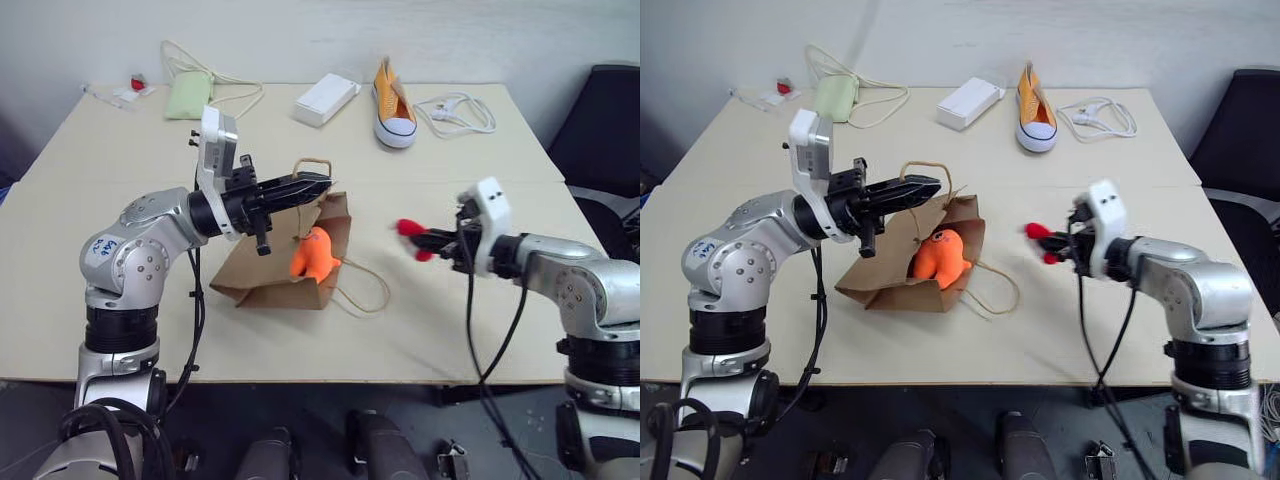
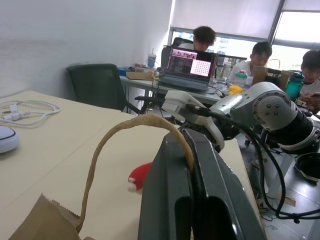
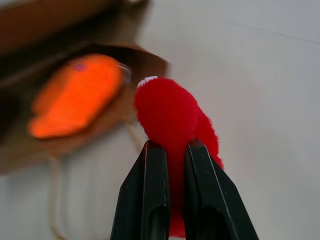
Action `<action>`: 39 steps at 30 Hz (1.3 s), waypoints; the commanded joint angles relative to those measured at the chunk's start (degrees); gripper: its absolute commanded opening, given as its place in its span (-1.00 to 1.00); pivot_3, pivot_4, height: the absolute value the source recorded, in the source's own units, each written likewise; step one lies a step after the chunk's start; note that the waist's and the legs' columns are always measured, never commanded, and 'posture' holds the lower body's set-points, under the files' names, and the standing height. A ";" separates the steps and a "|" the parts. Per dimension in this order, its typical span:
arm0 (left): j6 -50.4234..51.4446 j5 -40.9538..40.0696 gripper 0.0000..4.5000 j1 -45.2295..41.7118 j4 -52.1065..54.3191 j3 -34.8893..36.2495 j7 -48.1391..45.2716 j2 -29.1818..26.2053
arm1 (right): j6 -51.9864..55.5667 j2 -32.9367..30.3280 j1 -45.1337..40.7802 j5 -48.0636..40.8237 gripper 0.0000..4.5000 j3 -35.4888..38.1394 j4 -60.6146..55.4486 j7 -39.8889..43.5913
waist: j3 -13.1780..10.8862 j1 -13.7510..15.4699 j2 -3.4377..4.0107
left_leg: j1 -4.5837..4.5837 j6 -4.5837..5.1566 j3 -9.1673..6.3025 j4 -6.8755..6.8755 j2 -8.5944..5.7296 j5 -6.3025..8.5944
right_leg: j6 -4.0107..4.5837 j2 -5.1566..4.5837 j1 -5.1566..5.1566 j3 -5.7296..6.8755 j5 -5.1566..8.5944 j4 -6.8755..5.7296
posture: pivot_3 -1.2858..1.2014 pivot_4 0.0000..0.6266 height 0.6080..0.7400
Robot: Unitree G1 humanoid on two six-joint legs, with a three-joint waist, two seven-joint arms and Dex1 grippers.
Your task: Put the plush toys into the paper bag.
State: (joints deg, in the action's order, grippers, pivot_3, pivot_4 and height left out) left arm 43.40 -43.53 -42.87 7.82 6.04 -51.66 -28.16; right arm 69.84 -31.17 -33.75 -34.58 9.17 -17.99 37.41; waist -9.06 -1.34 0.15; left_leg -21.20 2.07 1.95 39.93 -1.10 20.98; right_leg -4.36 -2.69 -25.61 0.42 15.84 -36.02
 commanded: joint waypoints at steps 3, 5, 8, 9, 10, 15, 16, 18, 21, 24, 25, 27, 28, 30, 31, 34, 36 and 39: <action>0.60 -1.23 -1.00 -2.81 -0.32 -0.50 -3.45 -1.88 | 0.96 6.60 -4.82 -1.08 -0.99 -5.33 -1.89 -4.90 | 0.00 0.24 0.00 | -0.01 0.00 -0.02 0.00 -0.03 0.00 | 0.00 -0.02 -0.01 0.02 0.00 0.00 | 0.03 -0.52 1.00; 0.91 -1.35 -1.00 -3.18 0.60 -1.57 -4.72 -2.12 | -1.86 9.77 -7.04 1.12 -0.99 -9.03 1.77 -6.03 | 0.00 0.08 0.00 | -0.01 0.00 -0.03 -0.01 -0.03 0.00 | 0.01 -0.02 -0.02 0.04 0.00 0.01 | 0.03 -0.52 1.00; 0.71 -1.02 -1.00 -3.23 1.88 -2.93 -5.88 -2.05 | -5.68 14.53 -10.75 3.05 -0.99 -10.50 8.80 -7.60 | 0.00 -0.18 0.00 | -0.01 0.00 -0.03 -0.02 -0.05 0.00 | 0.01 -0.02 -0.02 0.05 0.00 0.00 | 0.03 -0.52 1.00; 0.53 -0.84 -1.00 -3.23 1.93 -3.22 -6.10 -2.08 | -6.69 15.53 -11.65 3.49 -0.99 -10.64 10.67 -7.95 | 0.00 -0.20 0.00 | -0.02 0.01 -0.03 -0.02 -0.06 0.00 | 0.01 -0.02 -0.04 0.06 0.00 0.00 | 0.03 -0.52 1.00; 0.20 -0.52 -1.00 -3.21 1.83 -3.51 -6.32 -2.10 | -7.95 16.81 -12.60 3.94 -0.99 -10.72 12.86 -8.31 | 0.00 -0.22 0.01 | -0.04 0.01 -0.03 -0.02 -0.05 0.00 | 0.01 -0.02 -0.05 0.07 0.00 0.00 | 0.03 -0.52 1.00; -0.78 0.37 -1.00 -3.20 1.50 -3.99 -6.59 -2.30 | -14.27 21.55 -14.45 7.13 -0.99 -11.69 21.09 -10.24 | 0.00 -0.42 0.01 | -0.03 0.00 -0.05 -0.04 -0.05 -0.01 | 0.01 -0.02 -0.06 0.11 0.00 -0.01 | 0.03 -0.52 1.00; -0.76 0.32 -1.00 -3.19 1.69 -3.98 -6.52 -2.34 | -14.91 22.40 -14.46 7.58 -0.99 -11.57 22.26 -10.81 | 0.00 -0.43 0.01 | -0.03 0.00 -0.04 -0.04 -0.05 -0.01 | 0.01 -0.02 -0.06 0.11 0.00 -0.02 | 0.03 -0.52 1.00; -1.05 0.51 -1.00 -3.09 1.98 -4.02 -6.42 -2.40 | -14.42 24.12 -14.49 7.00 -0.99 -10.41 23.27 -11.65 | -0.01 -0.43 0.01 | -0.03 0.00 -0.05 -0.04 -0.05 -0.01 | 0.01 -0.02 -0.06 0.11 0.00 -0.02 | 0.03 -0.52 1.00; -2.35 1.83 -1.00 -2.87 1.05 -3.78 -5.66 -2.31 | -11.46 25.93 -14.04 3.88 -0.99 -8.05 21.90 -11.60 | -0.01 -0.48 0.01 | -0.03 0.00 -0.05 -0.04 -0.05 -0.01 | 0.01 -0.02 -0.06 0.11 0.01 -0.03 | 0.03 -0.52 1.00; -4.01 3.26 -1.00 -3.35 -2.03 -3.20 -5.01 -1.91 | -6.87 23.83 -12.00 0.21 -0.99 -9.11 17.30 -7.72 | -0.01 -0.40 0.02 | -0.03 0.00 -0.07 -0.04 -0.04 -0.01 | 0.01 -0.02 -0.06 0.12 0.00 -0.03 | 0.03 -0.52 1.00; -4.56 3.66 -1.00 -3.68 -3.25 -3.05 -5.00 -1.78 | -4.88 22.71 -11.11 -1.52 -0.99 -9.90 15.42 -5.72 | -0.01 -0.26 0.03 | -0.04 0.00 -0.08 -0.04 -0.05 -0.01 | 0.01 -0.02 -0.06 0.13 0.00 -0.04 | 0.03 -0.52 1.00; -5.51 4.31 -1.00 -4.66 -5.13 -3.19 -5.04 -1.26 | -3.13 20.81 -10.11 -2.40 -0.99 -12.75 13.73 -2.92 | -0.01 -0.29 0.02 | -0.05 0.01 -0.15 -0.03 -0.05 -0.01 | 0.01 -0.03 -0.04 0.16 0.00 -0.03 | 0.03 -0.52 1.00; -5.90 4.45 -1.00 -5.25 -5.69 -3.33 -4.97 -0.79 | -3.41 20.43 -9.97 -1.90 -0.99 -14.26 13.94 -2.27 | -0.01 -0.30 0.02 | -0.06 0.01 -0.15 -0.03 -0.06 0.00 | 0.01 -0.03 -0.04 0.15 0.00 -0.03 | 0.03 -0.52 1.00; -6.37 4.67 -1.00 -6.25 -6.62 -3.45 -4.75 0.04 | -4.31 20.32 -9.88 -1.02 -0.99 -16.24 14.94 -1.49 | -0.02 -0.33 0.02 | -0.07 0.01 -0.13 -0.02 -0.07 0.00 | 0.01 -0.04 -0.04 0.15 0.00 -0.02 | 0.03 -0.52 1.00; -6.55 4.71 -1.00 -6.66 -6.93 -3.42 -4.63 0.48 | -5.02 20.64 -10.00 -0.42 -0.99 -16.92 16.14 -1.39 | -0.01 -0.33 0.02 | -0.08 0.01 -0.13 -0.02 -0.07 0.00 | 0.01 -0.04 -0.06 0.15 0.00 -0.01 | 0.03 -0.52 1.00; -6.61 4.84 -1.00 -7.17 -7.17 -3.37 -4.54 1.04 | -7.94 21.48 -10.48 2.12 -0.99 -18.89 19.75 -1.49 | -0.02 -0.46 0.02 | -0.07 0.01 -0.13 -0.03 -0.06 0.00 | 0.01 -0.03 -0.06 0.15 0.00 -0.03 | 0.03 -0.52 1.00; -6.61 4.90 -1.00 -7.05 -7.13 -3.35 -4.66 1.01 | -9.27 21.77 -10.69 3.35 -0.99 -19.20 21.42 -1.78 | -0.02 -0.45 0.02 | -0.07 0.01 -0.11 -0.04 -0.07 0.00 | 0.01 -0.03 -0.07 0.14 0.00 -0.03 | 0.03 -0.52 1.00; -6.57 5.08 -1.00 -6.63 -7.13 -3.24 -4.86 0.65 | -10.65 20.94 -10.33 4.40 -0.99 -19.67 21.53 -0.97 | -0.02 -0.45 0.02 | -0.08 0.01 -0.12 -0.04 -0.06 -0.01 | 0.01 -0.03 -0.09 0.15 0.00 -0.03 | 0.03 -0.52 1.00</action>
State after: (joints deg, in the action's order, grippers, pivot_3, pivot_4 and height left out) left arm 37.90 -38.33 -48.89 -0.58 1.67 -56.32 -27.07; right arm 60.88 -10.08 -43.46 -30.28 -10.77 4.97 35.51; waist -9.08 -1.79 0.17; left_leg -21.28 2.08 1.83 39.89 -1.17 20.97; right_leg -4.35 -2.72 -25.70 0.57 15.84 -36.05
